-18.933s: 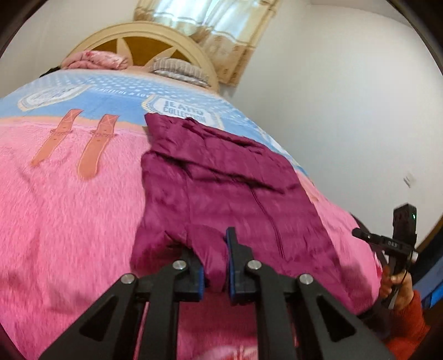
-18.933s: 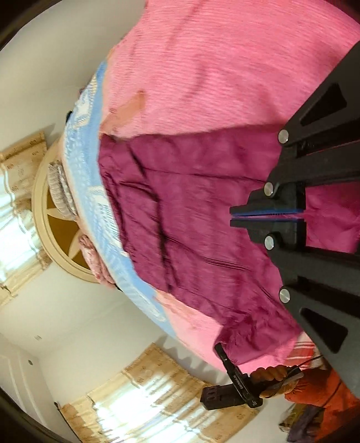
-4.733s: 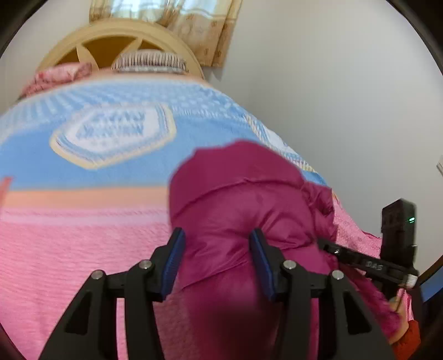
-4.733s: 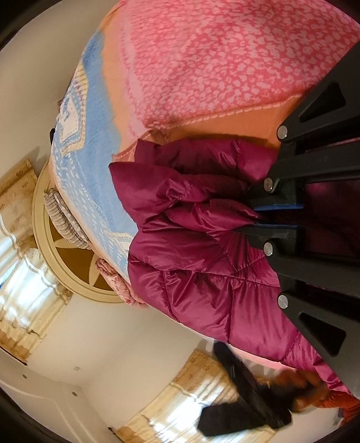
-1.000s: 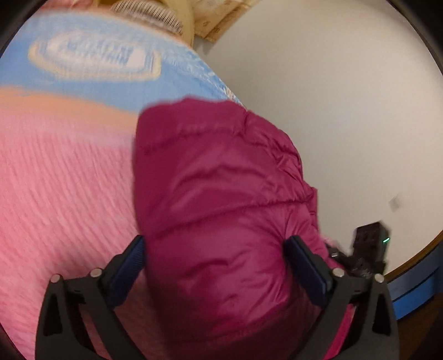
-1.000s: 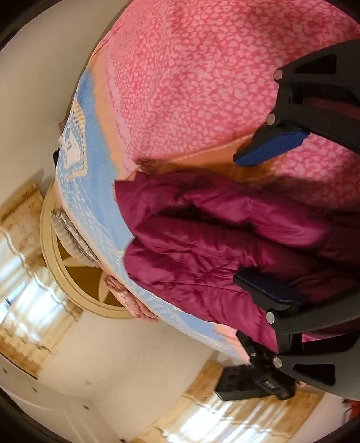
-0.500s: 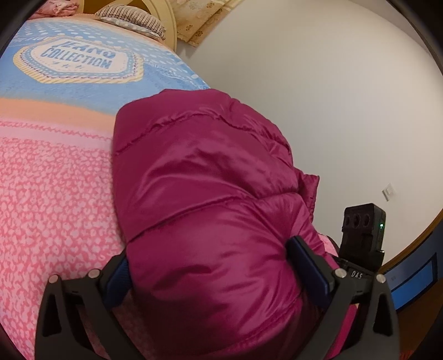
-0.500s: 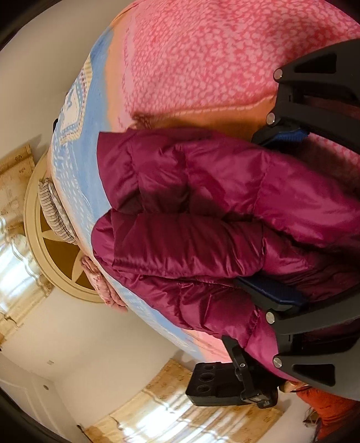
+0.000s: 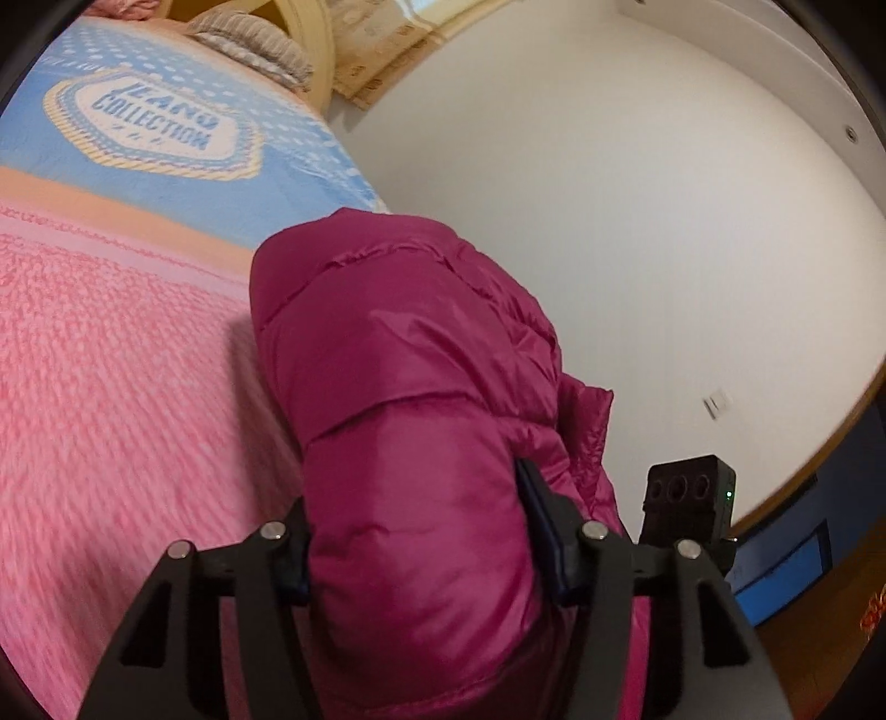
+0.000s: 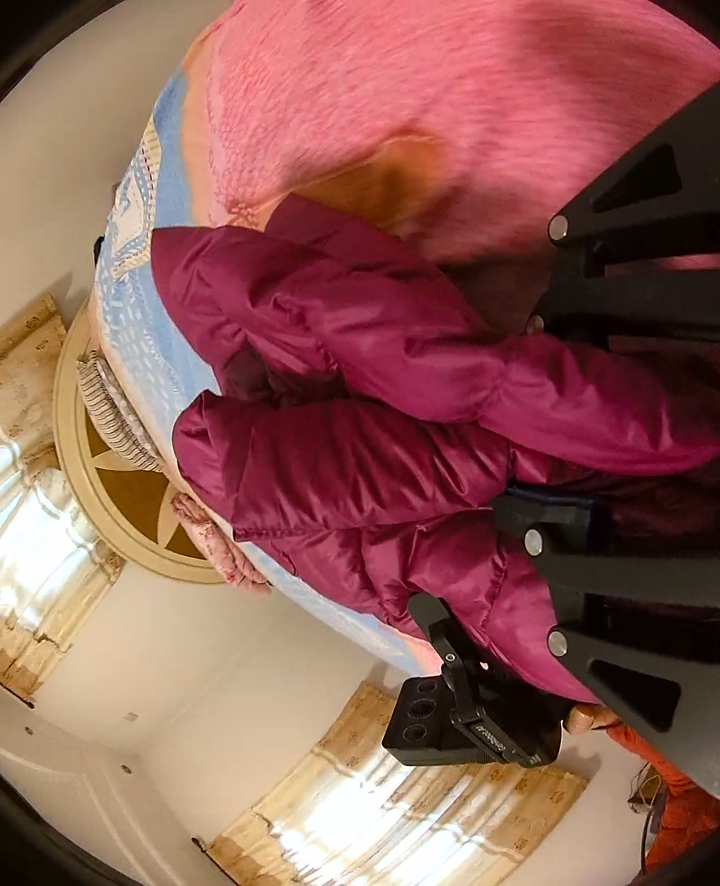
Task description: Fold large clothes
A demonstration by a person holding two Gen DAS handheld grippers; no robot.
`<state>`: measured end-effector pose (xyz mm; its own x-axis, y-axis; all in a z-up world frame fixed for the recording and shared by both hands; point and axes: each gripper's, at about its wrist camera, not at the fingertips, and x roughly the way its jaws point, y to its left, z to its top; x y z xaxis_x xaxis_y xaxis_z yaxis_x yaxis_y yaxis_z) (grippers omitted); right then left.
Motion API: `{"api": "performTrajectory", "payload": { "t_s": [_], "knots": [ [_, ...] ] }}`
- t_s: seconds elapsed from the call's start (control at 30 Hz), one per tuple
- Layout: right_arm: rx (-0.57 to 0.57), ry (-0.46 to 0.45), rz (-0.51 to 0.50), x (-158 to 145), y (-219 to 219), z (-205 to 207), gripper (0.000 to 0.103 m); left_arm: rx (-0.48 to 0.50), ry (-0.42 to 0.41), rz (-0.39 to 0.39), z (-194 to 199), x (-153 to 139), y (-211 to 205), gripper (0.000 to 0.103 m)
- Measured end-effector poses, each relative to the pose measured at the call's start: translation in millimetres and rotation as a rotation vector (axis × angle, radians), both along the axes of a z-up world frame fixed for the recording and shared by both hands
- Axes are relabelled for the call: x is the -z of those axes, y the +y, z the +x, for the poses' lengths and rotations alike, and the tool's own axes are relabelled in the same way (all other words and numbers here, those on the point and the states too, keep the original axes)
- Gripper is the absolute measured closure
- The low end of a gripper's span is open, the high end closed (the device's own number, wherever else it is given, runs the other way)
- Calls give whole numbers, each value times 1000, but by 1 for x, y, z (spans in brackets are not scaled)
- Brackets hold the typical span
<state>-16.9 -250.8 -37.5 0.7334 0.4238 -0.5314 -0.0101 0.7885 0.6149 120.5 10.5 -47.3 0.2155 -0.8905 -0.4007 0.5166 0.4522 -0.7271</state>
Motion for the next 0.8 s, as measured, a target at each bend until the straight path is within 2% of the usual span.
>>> {"api": "performTrajectory", "payload": {
  "t_s": [0.1,0.2,0.3,0.4,0.53,0.67,0.8],
  "knots": [
    [51,-26,37,-12,-5,-41,74,62,-12,3,-21,-14,-12,43],
    [95,-62,21,-30,-17,-86,74,134,-33,-19,-41,-31,-34,43],
    [156,-91,17,-50,-44,-138,74,227,-72,-22,-67,-51,-79,43],
    [228,-95,5,-58,-78,-178,74,297,-98,-4,-86,-58,-128,43],
    [317,-68,-6,-48,-121,-214,74,345,-94,35,-103,-47,-188,43],
    [373,-32,24,-22,-163,-233,74,348,-124,133,-116,-34,-231,43],
    [395,19,67,12,-190,-235,74,314,-175,251,-129,-22,-250,43]
  ]
}}
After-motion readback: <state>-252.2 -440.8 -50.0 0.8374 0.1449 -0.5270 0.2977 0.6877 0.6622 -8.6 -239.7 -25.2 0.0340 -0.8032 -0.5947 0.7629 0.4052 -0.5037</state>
